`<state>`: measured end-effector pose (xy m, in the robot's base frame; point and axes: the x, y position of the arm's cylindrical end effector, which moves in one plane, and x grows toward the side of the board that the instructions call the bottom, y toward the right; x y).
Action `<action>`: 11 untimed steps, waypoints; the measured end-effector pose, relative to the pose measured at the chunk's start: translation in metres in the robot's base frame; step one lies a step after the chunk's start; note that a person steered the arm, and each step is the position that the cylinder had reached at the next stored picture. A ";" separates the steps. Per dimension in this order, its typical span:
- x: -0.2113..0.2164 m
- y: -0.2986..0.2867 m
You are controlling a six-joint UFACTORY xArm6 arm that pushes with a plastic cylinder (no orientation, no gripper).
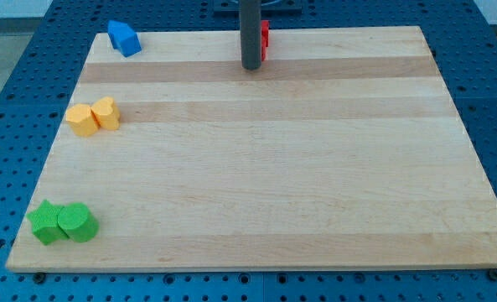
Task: Move your arm to the top right corner
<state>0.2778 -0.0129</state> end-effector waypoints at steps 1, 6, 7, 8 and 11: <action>-0.002 0.000; -0.069 0.215; -0.069 0.233; -0.069 0.242; -0.055 0.357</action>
